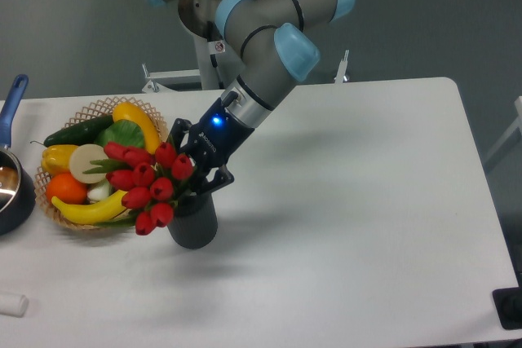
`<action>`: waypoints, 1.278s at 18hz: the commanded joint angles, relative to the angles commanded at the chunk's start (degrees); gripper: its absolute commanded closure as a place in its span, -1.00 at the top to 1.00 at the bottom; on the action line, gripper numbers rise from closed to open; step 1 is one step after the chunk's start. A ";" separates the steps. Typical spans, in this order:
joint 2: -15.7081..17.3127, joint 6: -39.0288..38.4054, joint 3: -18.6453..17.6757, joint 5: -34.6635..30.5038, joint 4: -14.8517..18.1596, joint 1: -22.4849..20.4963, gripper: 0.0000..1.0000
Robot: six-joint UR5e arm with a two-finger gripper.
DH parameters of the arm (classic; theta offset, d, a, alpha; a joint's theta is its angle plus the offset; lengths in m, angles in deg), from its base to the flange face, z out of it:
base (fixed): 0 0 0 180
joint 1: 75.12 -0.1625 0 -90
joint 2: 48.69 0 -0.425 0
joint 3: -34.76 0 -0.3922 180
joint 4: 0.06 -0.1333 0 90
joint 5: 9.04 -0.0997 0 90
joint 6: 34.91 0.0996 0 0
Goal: Pick up the flowers from the vase
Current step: 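Close the gripper on the bunch of tulip stems, then lift the gripped tulips up and out of the black vase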
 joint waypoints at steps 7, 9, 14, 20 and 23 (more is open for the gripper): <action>0.09 -0.70 0.52 0.88 0.09 -0.61 -0.13; 0.18 -3.85 1.84 0.79 0.26 -0.70 -0.13; 0.70 -8.52 4.04 1.23 0.18 -0.70 -0.13; 1.75 -10.63 4.48 1.49 0.79 -1.14 -0.13; 2.37 -11.77 4.48 3.77 0.79 -1.75 -0.13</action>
